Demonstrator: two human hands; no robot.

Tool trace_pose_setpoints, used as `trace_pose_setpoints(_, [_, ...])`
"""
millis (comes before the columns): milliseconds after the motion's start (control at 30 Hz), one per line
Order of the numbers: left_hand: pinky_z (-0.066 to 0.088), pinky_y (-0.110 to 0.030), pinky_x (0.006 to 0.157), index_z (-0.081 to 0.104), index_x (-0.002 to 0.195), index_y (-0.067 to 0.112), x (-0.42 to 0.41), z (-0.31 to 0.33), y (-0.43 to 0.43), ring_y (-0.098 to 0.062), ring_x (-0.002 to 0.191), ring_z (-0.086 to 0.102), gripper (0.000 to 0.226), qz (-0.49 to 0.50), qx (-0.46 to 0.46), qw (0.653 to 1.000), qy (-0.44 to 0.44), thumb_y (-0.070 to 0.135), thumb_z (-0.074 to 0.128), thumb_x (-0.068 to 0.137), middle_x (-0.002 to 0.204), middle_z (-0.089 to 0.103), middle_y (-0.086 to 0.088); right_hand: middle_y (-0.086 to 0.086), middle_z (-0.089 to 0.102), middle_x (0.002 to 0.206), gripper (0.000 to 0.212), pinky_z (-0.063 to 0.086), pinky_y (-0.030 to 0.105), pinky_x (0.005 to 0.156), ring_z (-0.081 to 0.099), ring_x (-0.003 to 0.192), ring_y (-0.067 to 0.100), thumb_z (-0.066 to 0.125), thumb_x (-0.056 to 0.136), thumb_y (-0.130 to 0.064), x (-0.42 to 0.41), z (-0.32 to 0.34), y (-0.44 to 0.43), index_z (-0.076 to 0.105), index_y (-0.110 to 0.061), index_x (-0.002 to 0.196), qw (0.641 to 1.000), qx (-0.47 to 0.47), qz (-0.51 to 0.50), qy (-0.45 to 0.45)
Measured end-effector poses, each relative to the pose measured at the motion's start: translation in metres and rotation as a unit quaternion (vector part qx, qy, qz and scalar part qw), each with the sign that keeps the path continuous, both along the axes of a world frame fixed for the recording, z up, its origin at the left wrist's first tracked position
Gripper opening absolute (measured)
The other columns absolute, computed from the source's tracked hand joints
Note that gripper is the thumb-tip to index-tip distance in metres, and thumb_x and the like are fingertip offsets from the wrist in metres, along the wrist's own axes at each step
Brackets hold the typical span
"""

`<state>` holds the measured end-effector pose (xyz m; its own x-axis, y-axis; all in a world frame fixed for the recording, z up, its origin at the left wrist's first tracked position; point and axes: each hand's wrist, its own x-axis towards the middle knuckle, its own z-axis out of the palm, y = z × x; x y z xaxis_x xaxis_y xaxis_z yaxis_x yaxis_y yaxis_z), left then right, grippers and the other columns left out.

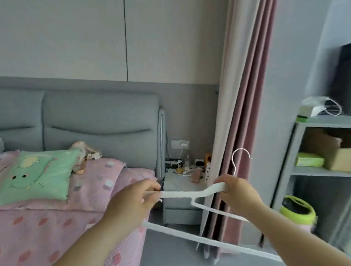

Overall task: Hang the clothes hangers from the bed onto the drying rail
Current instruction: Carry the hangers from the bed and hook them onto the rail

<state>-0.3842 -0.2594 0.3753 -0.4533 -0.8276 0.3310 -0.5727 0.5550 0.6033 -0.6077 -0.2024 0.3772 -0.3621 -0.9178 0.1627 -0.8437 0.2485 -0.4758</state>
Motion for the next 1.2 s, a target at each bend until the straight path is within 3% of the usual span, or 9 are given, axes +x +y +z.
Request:
trace_pose_setpoints(67, [0.042, -0.020, 0.075, 0.058, 0.110, 0.030, -0.058, 0.013, 0.023, -0.006, 0.089, 0.055, 0.020, -0.056, -0.075, 0.993, -0.071, 0.032, 0.048, 0.092, 0.094, 0.056, 0.018, 0.002, 0.064, 0.092, 0.029, 0.039, 0.023, 0.066, 0.053, 0.078, 0.017, 0.050, 0.085, -0.009, -0.035, 0.015, 0.028, 0.060, -0.021, 0.109, 1.000, -0.007, 0.004, 0.021])
trace_pose_setpoints(200, [0.029, -0.015, 0.052, 0.058, 0.107, 0.031, -0.165, 0.031, 0.067, -0.005, 0.066, 0.047, 0.022, -0.134, -0.143, 0.973, -0.120, 0.033, 0.038, 0.096, 0.074, 0.053, 0.014, 0.002, 0.064, 0.103, 0.029, 0.042, 0.026, 0.066, 0.060, 0.089, 0.024, 0.047, 0.086, -0.009, -0.104, 0.042, 0.082, 0.059, -0.020, 0.110, 0.996, -0.012, -0.011, 0.093])
trace_pose_setpoints(367, [0.033, -0.027, 0.064, 0.057, 0.111, 0.030, -0.270, 0.050, 0.109, -0.017, 0.094, 0.059, 0.026, -0.161, -0.170, 0.971, -0.052, 0.034, 0.035, 0.097, 0.093, 0.063, 0.008, -0.002, 0.047, 0.133, 0.041, 0.044, 0.032, 0.086, 0.054, 0.111, 0.026, 0.042, 0.091, -0.011, -0.189, 0.073, 0.146, 0.044, -0.022, 0.130, 0.982, -0.055, -0.079, 0.163])
trace_pose_setpoints(467, [0.036, -0.026, 0.068, 0.058, 0.110, 0.030, -0.319, 0.062, 0.128, -0.017, 0.092, 0.059, 0.025, -0.205, -0.182, 0.961, -0.035, 0.034, 0.037, 0.096, 0.088, 0.062, 0.010, -0.002, 0.041, 0.139, 0.048, 0.044, 0.033, 0.084, 0.052, 0.113, 0.026, 0.036, 0.093, -0.008, -0.233, 0.080, 0.181, 0.032, -0.027, 0.138, 0.973, -0.070, -0.112, 0.190])
trace_pose_setpoints(633, [0.031, -0.018, 0.054, 0.055, 0.110, 0.033, -0.395, 0.076, 0.149, -0.012, 0.076, 0.052, 0.023, -0.270, -0.194, 0.942, -0.034, 0.037, 0.036, 0.096, 0.101, 0.066, 0.010, -0.004, 0.037, 0.144, 0.062, 0.045, 0.035, 0.086, 0.051, 0.112, 0.025, 0.030, 0.094, -0.005, -0.300, 0.079, 0.226, 0.010, -0.034, 0.145, 0.952, -0.067, -0.184, 0.235])
trace_pose_setpoints(800, [0.034, -0.012, 0.056, 0.051, 0.093, 0.040, -0.477, 0.083, 0.157, -0.001, 0.073, 0.051, 0.014, -0.354, -0.178, 0.918, -0.032, 0.036, 0.038, 0.096, 0.076, 0.052, 0.021, -0.001, 0.036, 0.146, 0.073, 0.043, 0.034, 0.092, 0.052, 0.113, 0.030, 0.033, 0.094, -0.004, -0.368, 0.079, 0.252, -0.016, -0.029, 0.141, 0.922, -0.106, -0.247, 0.279])
trace_pose_setpoints(967, [0.047, -0.025, 0.077, 0.057, 0.106, 0.030, -0.571, 0.102, 0.162, -0.011, 0.087, 0.057, 0.022, -0.411, -0.204, 0.888, -0.012, 0.035, 0.038, 0.096, 0.101, 0.065, 0.011, 0.007, 0.070, 0.107, 0.094, 0.052, 0.028, 0.052, 0.069, 0.066, 0.028, 0.071, 0.067, 0.002, -0.443, 0.091, 0.269, 0.016, -0.019, 0.140, 0.875, -0.128, -0.311, 0.349])
trace_pose_setpoints(1100, [0.035, -0.022, 0.065, 0.056, 0.105, 0.028, -0.652, 0.118, 0.168, -0.010, 0.074, 0.047, 0.021, -0.464, -0.208, 0.861, 0.023, 0.033, 0.037, 0.097, 0.072, 0.051, 0.012, 0.001, 0.046, 0.140, 0.079, 0.042, 0.031, 0.090, 0.055, 0.111, 0.030, 0.048, 0.091, -0.018, -0.488, 0.118, 0.296, -0.008, -0.032, 0.145, 0.862, -0.065, -0.381, 0.328])
trace_pose_setpoints(1200, [0.035, -0.023, 0.063, 0.056, 0.096, 0.029, -0.707, 0.126, 0.180, -0.013, 0.076, 0.049, 0.019, -0.492, -0.195, 0.848, 0.031, 0.031, 0.037, 0.097, 0.078, 0.052, 0.010, -0.002, 0.037, 0.145, 0.071, 0.031, 0.027, 0.100, 0.046, 0.120, 0.023, 0.041, 0.094, -0.022, -0.519, 0.126, 0.321, -0.007, -0.024, 0.146, 0.828, 0.027, -0.438, 0.349])
